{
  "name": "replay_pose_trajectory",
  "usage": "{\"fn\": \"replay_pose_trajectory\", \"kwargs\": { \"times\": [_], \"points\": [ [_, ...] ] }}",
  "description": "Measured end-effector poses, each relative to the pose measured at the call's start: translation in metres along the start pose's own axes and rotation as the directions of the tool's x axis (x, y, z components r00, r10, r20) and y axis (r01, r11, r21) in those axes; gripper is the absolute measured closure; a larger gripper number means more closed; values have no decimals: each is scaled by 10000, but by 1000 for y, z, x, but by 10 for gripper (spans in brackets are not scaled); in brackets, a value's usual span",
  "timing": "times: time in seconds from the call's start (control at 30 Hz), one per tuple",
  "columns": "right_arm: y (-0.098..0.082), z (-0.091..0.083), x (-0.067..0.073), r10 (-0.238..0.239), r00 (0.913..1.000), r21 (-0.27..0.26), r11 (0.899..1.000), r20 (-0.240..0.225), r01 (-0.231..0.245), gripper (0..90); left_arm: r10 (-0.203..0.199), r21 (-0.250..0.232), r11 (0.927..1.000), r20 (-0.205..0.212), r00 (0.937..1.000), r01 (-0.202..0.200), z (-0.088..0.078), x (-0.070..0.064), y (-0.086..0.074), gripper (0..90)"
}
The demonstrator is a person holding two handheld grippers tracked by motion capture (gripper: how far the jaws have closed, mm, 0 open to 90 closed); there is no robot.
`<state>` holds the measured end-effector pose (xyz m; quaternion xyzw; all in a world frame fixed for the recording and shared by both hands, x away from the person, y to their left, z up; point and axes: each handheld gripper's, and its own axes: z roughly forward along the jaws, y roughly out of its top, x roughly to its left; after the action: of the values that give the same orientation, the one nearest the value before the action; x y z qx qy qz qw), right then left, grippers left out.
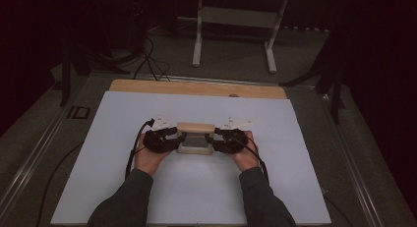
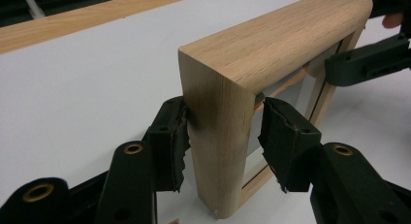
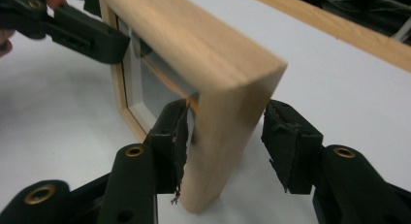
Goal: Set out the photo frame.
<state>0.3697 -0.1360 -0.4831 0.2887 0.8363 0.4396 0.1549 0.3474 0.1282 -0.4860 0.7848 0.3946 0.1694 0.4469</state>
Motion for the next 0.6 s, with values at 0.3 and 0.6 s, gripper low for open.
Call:
{"fn": "replay_pose_trajectory", "kwargs": {
  "times": [0.3, 0.6],
  "points": [
    [-5, 0, -2, 147, 9998, -12, 9999, -148, -147, 575, 29, 209, 9998, -6, 10000, -29, 3, 0, -5, 533],
    [-1, 6, -5, 231, 9997, 65, 9997, -65, -231, 561, -105, 214, 9997, -187, 9998, 109, 6, 1, -5, 542]
  ]
}}
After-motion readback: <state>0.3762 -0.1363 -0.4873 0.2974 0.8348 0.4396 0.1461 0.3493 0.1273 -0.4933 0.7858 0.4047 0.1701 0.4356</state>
